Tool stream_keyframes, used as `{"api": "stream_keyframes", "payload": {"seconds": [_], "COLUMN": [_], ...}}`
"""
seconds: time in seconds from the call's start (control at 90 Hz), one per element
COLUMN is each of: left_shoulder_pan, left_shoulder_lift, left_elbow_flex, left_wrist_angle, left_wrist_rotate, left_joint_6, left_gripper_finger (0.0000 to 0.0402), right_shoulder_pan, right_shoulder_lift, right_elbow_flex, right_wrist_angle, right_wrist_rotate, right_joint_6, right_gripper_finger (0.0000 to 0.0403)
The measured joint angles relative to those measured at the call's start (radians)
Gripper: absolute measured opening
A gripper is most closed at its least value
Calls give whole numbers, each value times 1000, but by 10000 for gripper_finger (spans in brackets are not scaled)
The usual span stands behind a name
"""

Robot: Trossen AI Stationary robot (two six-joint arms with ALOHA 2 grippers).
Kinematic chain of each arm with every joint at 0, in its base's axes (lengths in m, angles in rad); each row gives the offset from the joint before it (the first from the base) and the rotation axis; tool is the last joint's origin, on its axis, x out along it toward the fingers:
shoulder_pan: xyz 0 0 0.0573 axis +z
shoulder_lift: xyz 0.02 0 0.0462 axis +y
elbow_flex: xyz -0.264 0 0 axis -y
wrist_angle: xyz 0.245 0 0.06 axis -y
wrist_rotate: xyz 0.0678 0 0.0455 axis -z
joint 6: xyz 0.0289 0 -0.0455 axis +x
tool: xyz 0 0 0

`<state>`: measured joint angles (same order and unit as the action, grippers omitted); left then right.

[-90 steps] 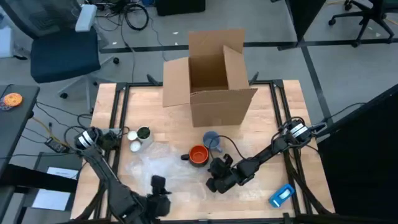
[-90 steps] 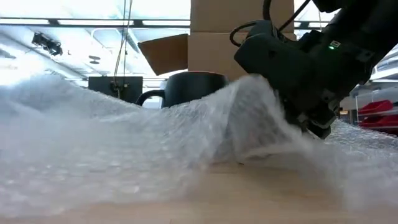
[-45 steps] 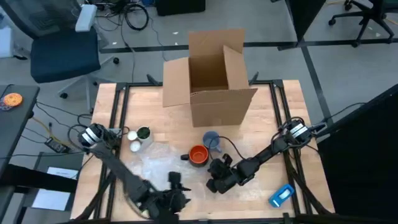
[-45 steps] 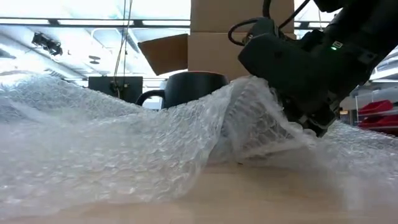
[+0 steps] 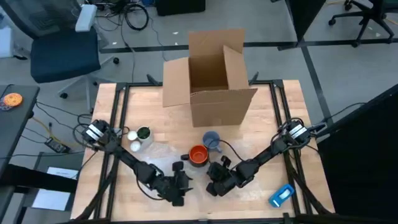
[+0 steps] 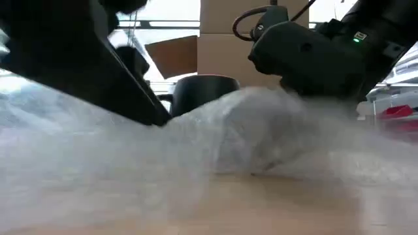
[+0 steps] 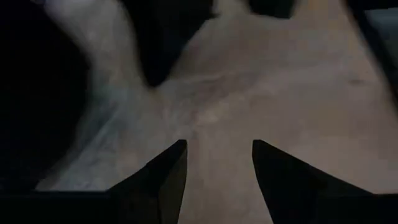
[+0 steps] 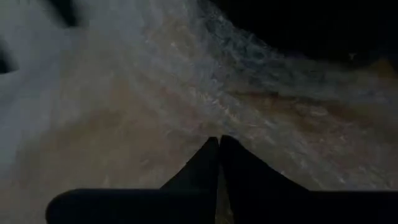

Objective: Wrap mug
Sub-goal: Wrap the black mug with the top bubble wrap

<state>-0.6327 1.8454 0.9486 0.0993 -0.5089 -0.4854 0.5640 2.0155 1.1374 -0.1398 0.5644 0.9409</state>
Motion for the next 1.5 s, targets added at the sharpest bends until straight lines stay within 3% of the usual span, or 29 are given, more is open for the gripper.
{"api": "stream_keyframes", "payload": {"seconds": [0.3, 0.478, 0.722, 0.856, 1.033, 1.189, 1.5], "left_shoulder_pan": [39, 37, 36, 38, 42, 45, 46], "left_shoulder_lift": [0, 0, 0, 0, 0, 0, 0], "left_elbow_flex": [-53, -52, -52, -52, -52, -52, -52], "left_wrist_angle": [72, 75, 75, 75, 75, 69, 62], "left_wrist_rotate": [33, 55, 57, 58, 58, 58, 72], "left_joint_6": [-34, -34, -45, -44, -40, -40, -39], "left_gripper_finger": [163, 163, 163, 163, 163, 163, 163], "right_shoulder_pan": [0, 0, -2, -17, -96, -169, -245], "right_shoulder_lift": [-17, -98, -180, -179, -175, -170, -169], "right_elbow_flex": [1, 91, 229, 288, 291, 291, 280], "right_wrist_angle": [-12, -228, -277, -246, -202, -213, -245], "right_wrist_rotate": [1, 16, 15, 0, -98, -254, -442], "right_joint_6": [-31, -68, -267, -401, -488, -502, -560], "right_gripper_finger": [0, 0, 2, 25, 89, 131, 144]}}
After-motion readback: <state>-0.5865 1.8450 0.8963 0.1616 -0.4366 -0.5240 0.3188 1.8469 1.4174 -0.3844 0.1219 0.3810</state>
